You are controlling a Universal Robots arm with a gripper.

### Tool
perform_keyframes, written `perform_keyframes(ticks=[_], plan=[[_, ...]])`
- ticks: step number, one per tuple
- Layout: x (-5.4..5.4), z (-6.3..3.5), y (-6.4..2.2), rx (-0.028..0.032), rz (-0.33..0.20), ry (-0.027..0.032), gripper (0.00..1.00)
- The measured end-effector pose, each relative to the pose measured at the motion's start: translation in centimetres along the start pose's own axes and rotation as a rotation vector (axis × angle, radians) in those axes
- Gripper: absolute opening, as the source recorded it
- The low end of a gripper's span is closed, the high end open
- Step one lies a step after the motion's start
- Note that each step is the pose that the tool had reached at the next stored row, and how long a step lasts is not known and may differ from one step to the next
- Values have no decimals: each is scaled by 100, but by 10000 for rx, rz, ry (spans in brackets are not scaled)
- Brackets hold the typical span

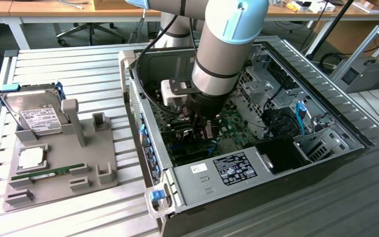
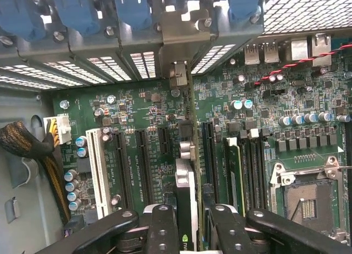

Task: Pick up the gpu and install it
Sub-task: 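Insert the gpu into the slot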

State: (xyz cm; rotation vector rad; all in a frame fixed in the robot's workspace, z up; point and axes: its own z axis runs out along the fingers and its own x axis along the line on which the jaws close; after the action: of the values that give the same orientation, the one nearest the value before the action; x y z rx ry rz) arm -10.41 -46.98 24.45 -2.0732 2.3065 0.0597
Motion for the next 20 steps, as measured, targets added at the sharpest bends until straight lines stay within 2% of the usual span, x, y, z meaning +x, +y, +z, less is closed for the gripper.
perform_keyframes(ticks=[20], plan=[[5,11,40,10,6,-1,27]])
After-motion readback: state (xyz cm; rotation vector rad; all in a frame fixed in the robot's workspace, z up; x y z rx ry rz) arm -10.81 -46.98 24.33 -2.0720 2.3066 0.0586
